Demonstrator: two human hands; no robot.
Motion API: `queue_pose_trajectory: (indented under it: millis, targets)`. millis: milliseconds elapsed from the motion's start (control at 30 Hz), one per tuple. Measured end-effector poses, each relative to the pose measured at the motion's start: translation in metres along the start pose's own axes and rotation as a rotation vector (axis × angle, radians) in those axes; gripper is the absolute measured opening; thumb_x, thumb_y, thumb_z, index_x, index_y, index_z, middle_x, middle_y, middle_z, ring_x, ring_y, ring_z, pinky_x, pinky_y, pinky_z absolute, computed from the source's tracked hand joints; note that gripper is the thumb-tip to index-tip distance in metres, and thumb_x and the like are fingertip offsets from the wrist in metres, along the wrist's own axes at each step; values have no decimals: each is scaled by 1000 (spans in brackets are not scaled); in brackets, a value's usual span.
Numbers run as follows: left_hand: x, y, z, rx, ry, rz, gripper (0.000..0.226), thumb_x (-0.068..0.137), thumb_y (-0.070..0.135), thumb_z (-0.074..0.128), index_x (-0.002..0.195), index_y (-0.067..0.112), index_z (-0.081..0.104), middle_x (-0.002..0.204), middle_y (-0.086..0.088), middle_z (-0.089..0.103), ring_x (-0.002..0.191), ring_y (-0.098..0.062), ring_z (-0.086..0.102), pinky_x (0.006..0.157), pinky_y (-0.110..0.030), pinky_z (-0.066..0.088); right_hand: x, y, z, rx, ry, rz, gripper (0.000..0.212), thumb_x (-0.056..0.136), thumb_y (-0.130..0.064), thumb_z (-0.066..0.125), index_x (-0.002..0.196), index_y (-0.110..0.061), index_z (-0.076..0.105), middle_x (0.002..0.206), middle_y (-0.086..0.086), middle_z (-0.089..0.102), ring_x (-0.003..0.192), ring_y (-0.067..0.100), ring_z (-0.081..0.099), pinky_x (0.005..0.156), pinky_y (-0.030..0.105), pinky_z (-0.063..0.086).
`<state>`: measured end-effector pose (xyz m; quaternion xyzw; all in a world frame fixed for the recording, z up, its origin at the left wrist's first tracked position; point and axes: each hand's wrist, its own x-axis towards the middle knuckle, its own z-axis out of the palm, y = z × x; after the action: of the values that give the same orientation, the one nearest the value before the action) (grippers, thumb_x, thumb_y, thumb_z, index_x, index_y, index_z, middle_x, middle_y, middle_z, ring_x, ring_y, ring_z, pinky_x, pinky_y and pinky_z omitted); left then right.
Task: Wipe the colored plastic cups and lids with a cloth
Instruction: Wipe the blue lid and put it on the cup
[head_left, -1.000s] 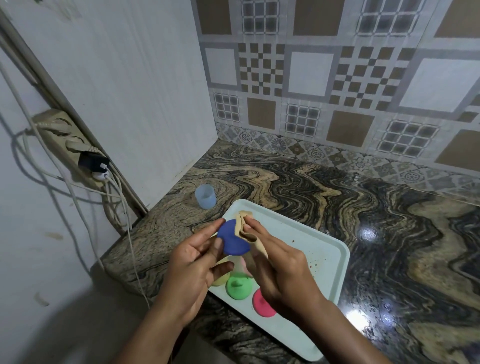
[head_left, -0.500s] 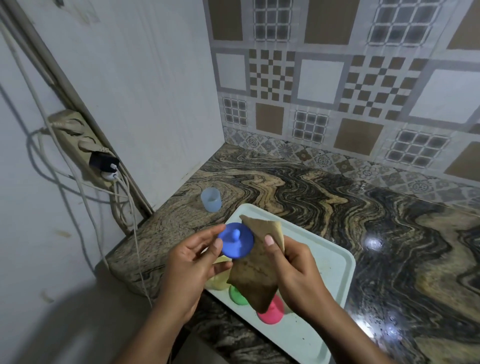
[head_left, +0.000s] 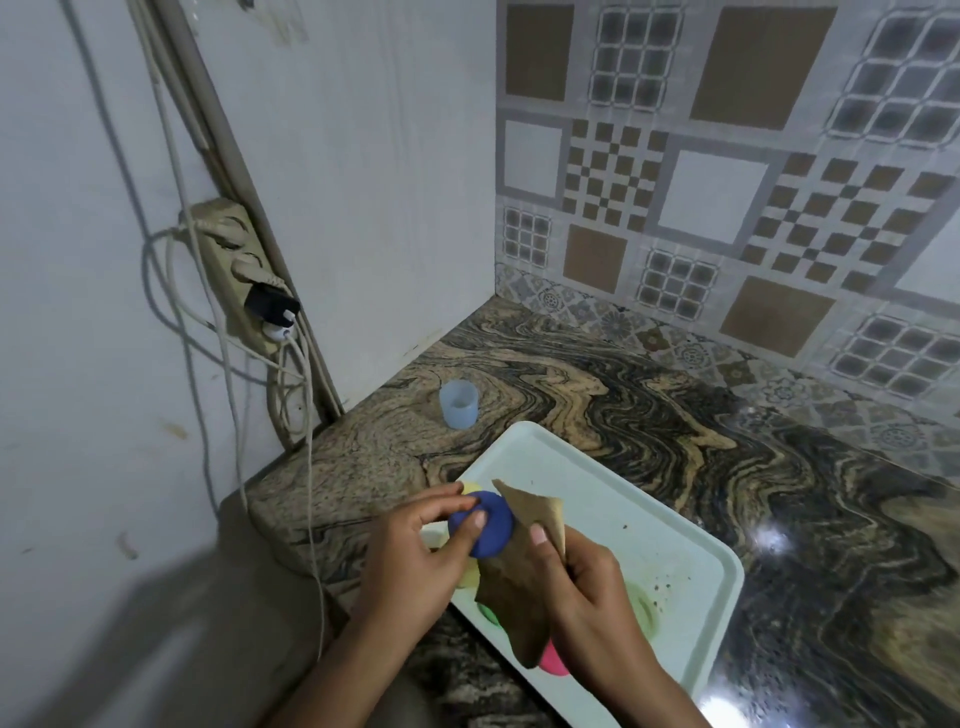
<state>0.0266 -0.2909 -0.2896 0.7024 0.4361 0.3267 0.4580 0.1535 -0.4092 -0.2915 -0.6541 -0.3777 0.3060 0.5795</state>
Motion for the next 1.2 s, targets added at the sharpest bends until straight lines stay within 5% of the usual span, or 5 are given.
queue_pose_trajectory:
  millis: [167,333,467,867,1200]
  targets:
    - [18,-4,-7,103,61,60,9,85,25,80,94,29,81,95,26,73,95,14,65,78,-9,48,21,-2,6,-6,51,52,37,104,-37,51,85,-13,72,71,-1,72,66,13,63,62,35,48]
    - [75,7,-14,284,93,184,21,88,32,75,107,22,80,102,7,79,93,-6,73,84,-27,58,88,-22,9,-86,85,46,44,106,-24,52,63,-19,45,46,-17,41,46,-2,36,48,18,31]
    - [133,9,-7,397,92,208,24,91,33,70,111,21,78,107,2,78,99,-15,72,89,-34,57,154,-24,19,-197,130,33,39,105,-29,52,71,-10,53,60,-4,51,55,10,47,55,31,35]
    - [232,-33,33,588,-16,127,20,95,19,63,108,12,77,103,-11,77,92,-29,70,83,-37,56,261,28,48,-425,102,103,34,106,-28,47,103,2,64,90,22,69,84,37,65,67,31,37]
    - [250,-69,50,553,-88,121,24,97,22,60,115,12,72,108,-10,74,96,-27,68,81,-33,51,273,54,47,-462,77,148,31,107,-25,46,107,1,63,85,13,63,74,29,58,65,29,36]
